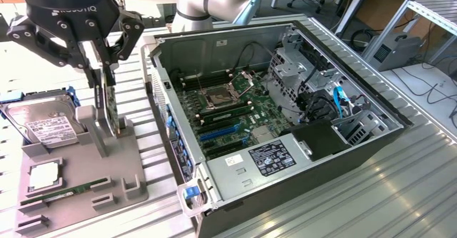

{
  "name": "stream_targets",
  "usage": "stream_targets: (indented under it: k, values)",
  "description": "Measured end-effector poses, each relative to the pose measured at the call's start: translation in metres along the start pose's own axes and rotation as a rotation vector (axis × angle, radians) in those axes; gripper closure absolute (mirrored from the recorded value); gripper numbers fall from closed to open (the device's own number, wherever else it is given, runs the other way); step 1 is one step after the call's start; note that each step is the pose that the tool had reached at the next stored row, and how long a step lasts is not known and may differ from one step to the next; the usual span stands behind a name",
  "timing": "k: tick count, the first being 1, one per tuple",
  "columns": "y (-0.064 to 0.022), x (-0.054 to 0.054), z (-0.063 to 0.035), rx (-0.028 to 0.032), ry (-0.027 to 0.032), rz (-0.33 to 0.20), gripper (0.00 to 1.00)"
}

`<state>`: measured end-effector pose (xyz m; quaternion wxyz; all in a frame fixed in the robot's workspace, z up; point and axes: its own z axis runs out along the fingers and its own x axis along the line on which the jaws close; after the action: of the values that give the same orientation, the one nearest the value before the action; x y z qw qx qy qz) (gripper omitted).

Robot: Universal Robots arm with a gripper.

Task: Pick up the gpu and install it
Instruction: 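Pick up the gpu and move the gpu toward the slot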

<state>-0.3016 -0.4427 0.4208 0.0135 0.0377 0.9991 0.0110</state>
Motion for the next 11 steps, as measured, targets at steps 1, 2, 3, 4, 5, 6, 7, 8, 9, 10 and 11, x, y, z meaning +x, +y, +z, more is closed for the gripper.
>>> stream_targets:
  k: [1,2,3,4,5,6,7,8,9,10,11]
  values:
    - [0.0,0.0,-0.0004,0.0,0.0,0.0,0.73]
    - [0.0,0.0,-0.0008,0.0,0.0,0.0,0.73]
    - [0.0,0.0,-0.0011,-0.0001,-0.0001,0.0,0.73]
    - [0.0,0.0,-0.0015,0.0,0.0,0.0,0.73]
    - [0.0001,-0.0001,-0.0022,-0.0001,-0.0001,0.0,0.73]
    - [0.0001,-0.0001,-0.0028,0.0,0.0,0.0,0.73]
    - [0.0001,-0.0001,-0.0031,-0.0001,0.0,0.0,0.73]
    - [0.0001,-0.0001,-0.0036,-0.0001,-0.0001,0.0,0.73]
    - [0.0001,-0.0001,-0.0039,-0.0001,-0.0001,0.0,0.73]
    - [0.0001,-0.0001,-0.0043,-0.0001,-0.0001,0.0,0.73]
    - [0.0001,-0.0001,-0.0047,0.0,0.0,0.0,0.73]
